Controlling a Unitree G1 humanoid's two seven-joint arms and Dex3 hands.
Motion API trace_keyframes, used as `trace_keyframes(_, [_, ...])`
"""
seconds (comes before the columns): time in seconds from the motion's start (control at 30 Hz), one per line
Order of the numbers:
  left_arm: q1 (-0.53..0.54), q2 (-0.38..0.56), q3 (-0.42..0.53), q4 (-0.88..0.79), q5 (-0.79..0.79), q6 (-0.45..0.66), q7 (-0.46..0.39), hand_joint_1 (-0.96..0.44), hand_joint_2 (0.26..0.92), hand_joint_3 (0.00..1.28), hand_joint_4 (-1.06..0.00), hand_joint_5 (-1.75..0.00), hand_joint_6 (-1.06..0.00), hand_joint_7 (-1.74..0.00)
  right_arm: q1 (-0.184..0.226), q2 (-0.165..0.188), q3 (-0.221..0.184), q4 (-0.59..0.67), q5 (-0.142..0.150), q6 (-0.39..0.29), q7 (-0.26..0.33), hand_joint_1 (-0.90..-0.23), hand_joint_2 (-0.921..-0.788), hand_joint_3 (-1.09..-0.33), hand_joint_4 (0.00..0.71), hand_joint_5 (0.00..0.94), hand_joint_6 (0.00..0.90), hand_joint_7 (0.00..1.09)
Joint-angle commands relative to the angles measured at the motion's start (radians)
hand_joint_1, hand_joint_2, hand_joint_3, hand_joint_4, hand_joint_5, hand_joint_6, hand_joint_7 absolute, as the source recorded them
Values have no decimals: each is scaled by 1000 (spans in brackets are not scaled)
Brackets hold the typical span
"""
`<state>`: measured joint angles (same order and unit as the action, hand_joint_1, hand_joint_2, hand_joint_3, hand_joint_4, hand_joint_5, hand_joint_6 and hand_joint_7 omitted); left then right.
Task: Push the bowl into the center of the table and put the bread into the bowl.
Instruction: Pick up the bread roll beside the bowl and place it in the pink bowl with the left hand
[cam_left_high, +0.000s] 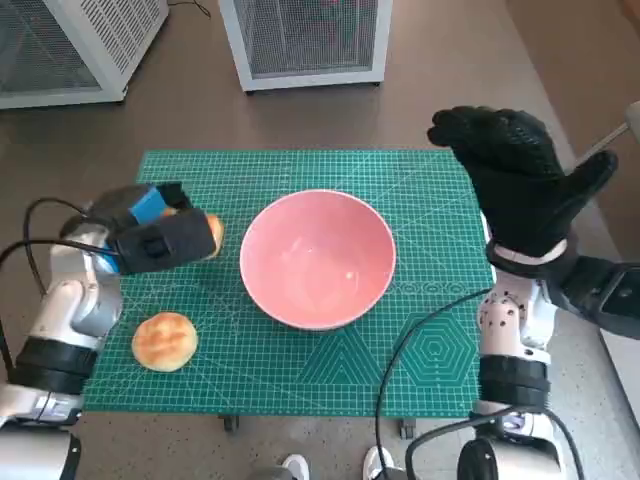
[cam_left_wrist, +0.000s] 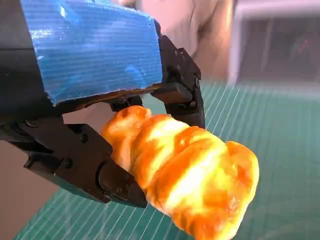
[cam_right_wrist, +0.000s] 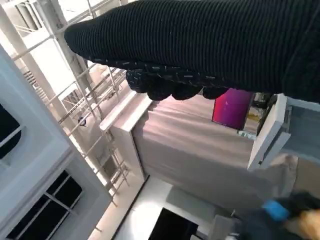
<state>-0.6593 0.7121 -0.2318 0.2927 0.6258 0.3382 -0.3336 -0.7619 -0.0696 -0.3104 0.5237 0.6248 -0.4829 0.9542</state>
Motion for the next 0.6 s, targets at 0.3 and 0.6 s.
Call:
trace_keyframes(0.3, [42, -28, 78, -361, 14, 20, 20, 2, 920, 46, -707, -1106, -653, -1182, 17, -6, -1, 18, -5, 1, -11, -565, -921, -678, 236, 5, 387, 18])
trace_keyframes(0.6, [29, -92, 32, -479, 77, -9, 46, 2, 919, 39, -722, -1090, -658, -1179, 19, -5, 3, 13, -4, 7, -10, -564, -921, -674, 243, 6, 393, 21])
